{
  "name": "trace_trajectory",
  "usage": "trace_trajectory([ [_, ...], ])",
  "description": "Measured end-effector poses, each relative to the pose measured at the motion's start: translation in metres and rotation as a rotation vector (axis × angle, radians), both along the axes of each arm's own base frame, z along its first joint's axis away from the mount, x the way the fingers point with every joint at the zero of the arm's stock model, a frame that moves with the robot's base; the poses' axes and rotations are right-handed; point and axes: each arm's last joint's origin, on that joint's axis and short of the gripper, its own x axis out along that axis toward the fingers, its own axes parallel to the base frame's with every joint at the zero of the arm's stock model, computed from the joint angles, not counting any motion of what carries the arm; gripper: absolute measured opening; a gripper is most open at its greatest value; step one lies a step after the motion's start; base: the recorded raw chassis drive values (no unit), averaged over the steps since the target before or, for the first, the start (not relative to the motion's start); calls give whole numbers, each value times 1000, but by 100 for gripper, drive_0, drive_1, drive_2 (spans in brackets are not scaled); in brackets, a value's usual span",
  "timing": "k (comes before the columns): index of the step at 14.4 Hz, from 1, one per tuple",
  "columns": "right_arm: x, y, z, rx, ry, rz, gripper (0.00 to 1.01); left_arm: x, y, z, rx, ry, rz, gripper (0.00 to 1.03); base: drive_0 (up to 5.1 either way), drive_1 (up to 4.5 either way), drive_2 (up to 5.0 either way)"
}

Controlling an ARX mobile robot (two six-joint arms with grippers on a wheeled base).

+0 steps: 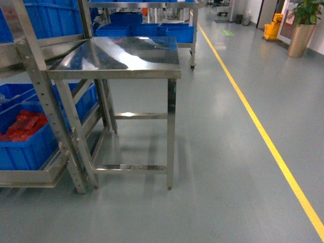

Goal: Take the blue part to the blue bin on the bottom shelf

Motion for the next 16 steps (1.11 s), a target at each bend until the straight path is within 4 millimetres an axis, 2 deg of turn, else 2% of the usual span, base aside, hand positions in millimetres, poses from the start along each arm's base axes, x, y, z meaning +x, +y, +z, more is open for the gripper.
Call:
trace_trajectory([
  [10,0,0,0,0,-2,0,98,0,0,0,-1,-2,1,45,3,391,-385],
  [16,0,0,0,0,-2,0,98,0,0,0,-1,-1,1,45,0,0,0],
])
